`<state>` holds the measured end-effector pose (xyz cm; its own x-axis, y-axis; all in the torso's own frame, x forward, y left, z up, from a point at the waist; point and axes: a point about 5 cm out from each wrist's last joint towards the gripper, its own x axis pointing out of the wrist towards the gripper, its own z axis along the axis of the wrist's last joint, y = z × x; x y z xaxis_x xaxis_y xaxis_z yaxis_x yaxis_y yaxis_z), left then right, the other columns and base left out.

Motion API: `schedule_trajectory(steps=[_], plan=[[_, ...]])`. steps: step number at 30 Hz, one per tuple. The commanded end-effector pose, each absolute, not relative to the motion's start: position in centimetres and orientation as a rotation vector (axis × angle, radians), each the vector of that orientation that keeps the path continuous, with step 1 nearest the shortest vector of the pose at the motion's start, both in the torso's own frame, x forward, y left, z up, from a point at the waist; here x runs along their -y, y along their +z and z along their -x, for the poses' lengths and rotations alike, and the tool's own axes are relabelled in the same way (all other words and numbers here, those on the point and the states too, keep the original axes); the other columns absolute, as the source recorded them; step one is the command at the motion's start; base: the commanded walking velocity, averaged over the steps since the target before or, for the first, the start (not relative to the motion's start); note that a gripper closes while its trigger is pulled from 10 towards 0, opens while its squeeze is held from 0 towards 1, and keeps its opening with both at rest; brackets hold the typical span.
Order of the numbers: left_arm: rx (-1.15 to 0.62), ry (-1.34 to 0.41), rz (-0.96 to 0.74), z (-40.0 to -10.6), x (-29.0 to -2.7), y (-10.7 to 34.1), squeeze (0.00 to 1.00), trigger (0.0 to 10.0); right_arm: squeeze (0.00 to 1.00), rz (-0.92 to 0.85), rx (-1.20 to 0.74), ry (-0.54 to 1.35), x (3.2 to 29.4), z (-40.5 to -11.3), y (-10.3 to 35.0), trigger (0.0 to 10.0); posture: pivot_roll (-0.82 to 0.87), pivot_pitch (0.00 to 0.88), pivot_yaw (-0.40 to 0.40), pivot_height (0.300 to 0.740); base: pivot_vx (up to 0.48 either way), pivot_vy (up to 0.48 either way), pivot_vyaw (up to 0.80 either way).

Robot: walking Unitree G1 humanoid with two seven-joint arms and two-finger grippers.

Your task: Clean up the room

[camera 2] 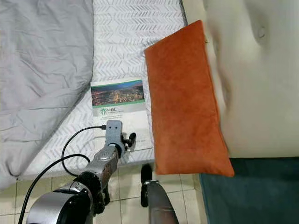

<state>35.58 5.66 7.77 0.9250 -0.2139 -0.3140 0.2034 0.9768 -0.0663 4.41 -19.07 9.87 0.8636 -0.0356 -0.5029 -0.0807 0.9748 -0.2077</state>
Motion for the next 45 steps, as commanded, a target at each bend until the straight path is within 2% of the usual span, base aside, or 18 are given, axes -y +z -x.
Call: schedule_trajectory(steps=[1,4,6,8,9,10,11,13,15,16,19,21,22,26,28,29,34,45], plan=[[-0.368,-0.276,-0.003,-33.9,-4.9,5.7,0.00,10.0,0.00,0.210,-0.593,0.016,19.0,-4.2,8.0,10.0,-0.36,0.535,-0.085,0.740,0.000,0.000,0.00],[-0.343,-0.315,-0.009,-33.4,-5.2,5.2,0.00,10.0,0.00,0.182,-0.571,0.016,18.9,-5.8,6.4,10.0,-0.27,0.434,-0.048,0.740,0.000,0.000,0.00],[-0.335,-0.325,0.005,-33.3,-5.2,5.1,0.00,10.0,0.00,0.172,-0.565,0.014,18.9,-6.4,5.9,10.0,-0.26,0.413,-0.041,0.740,0.000,0.000,0.00],[-0.296,-0.379,0.019,-32.8,-5.0,5.1,0.00,10.0,0.00,0.146,-0.539,0.003,19.0,-8.5,4.8,10.0,-0.20,0.295,-0.010,0.740,0.000,0.000,0.00],[-0.284,-0.403,0.021,-32.6,-4.9,5.1,0.00,10.0,0.00,0.137,-0.531,-0.001,19.0,-9.3,4.3,10.0,-0.20,0.295,-0.010,0.740,0.000,0.000,0.00],[-0.277,-0.412,0.026,-32.5,-5.2,5.0,0.00,10.0,0.00,0.126,-0.524,-0.007,19.1,-10.4,3.6,10.0,-0.17,0.234,0.001,0.740,0.000,0.000,0.00],[-0.210,-0.423,0.016,-32.4,-6.3,5.8,0.00,10.0,0.00,0.104,-0.484,-0.025,19.4,-12.2,3.7,10.0,-0.16,0.208,0.007,0.740,0.000,0.000,0.00],[-0.196,-0.426,0.001,-32.4,-6.7,5.9,0.00,10.0,0.00,0.098,-0.474,-0.031,19.6,-13.0,3.5,10.0,-0.14,0.171,0.014,0.740,0.000,0.000,0.00],[-0.074,-0.391,-0.099,-31.4,-10.1,6.7,0.00,10.0,0.00,0.094,-0.358,-0.057,20.4,-17.2,4.5,10.0,-0.08,0.047,0.010,0.740,0.000,0.000,0.00],[-0.074,-0.391,-0.099,-31.4,-10.1,6.7,0.00,10.0,0.00,0.094,-0.358,-0.057,20.4,-17.2,4.5,10.0,-0.08,0.047,0.010,0.740,0.000,0.000,0.00],[-0.013,-0.268,-0.165,-30.4,-13.8,6.8,0.00,10.0,0.00,0.086,-0.255,-0.088,21.3,-20.7,5.8,10.0,-0.03,0.000,-0.010,0.740,0.000,0.000,0.00],[-0.013,-0.236,-0.208,-29.9,-14.9,6.5,0.00,10.0,0.00,0.078,-0.225,-0.104,21.6,-22.1,6.1,10.0,-0.01,0.000,-0.020,0.740,0.000,0.000,0.00],[-0.009,-0.231,-0.202,-29.4,-15.3,6.6,1.00,10.0,0.00,0.077,-0.205,-0.106,21.5,-22.6,6.3,10.0,0.00,0.000,-0.024,0.740,0.000,0.000,0.00],[0.050,-0.286,-0.165,-27.6,-15.5,7.4,1.00,10.0,0.00,0.065,-0.152,-0.117,21.2,-24.2,6.7,10.0,0.02,0.000,-0.023,0.740,0.000,0.000,0.00],[-0.013,-0.257,-0.155,-27.6,-15.7,6.7,1.00,10.0,0.00,0.054,-0.148,-0.110,20.9,-24.8,6.7,10.0,0.02,0.000,-0.020,0.740,0.000,0.000,0.00],[-0.044,-0.244,-0.146,-27.8,-15.5,6.3,0.00,10.0,0.00,0.055,-0.143,-0.101,20.6,-25.1,6.7,10.0,0.01,0.000,-0.020,0.740,0.000,0.000,0.00],[-0.098,-0.221,-0.064,-28.5,-13.8,5.6,0.00,10.0,0.00,0.055,-0.127,-0.088,20.6,-25.9,6.8,10.0,0.00,0.000,-0.031,0.740,0.000,0.175,0.00],[-0.188,-0.167,-0.081,-28.0,-15.7,4.4,0.00,10.0,0.00,0.068,-0.131,-0.064,20.5,-25.4,6.0,10.0,0.00,0.000,-0.035,0.740,0.000,0.474,0.00]])
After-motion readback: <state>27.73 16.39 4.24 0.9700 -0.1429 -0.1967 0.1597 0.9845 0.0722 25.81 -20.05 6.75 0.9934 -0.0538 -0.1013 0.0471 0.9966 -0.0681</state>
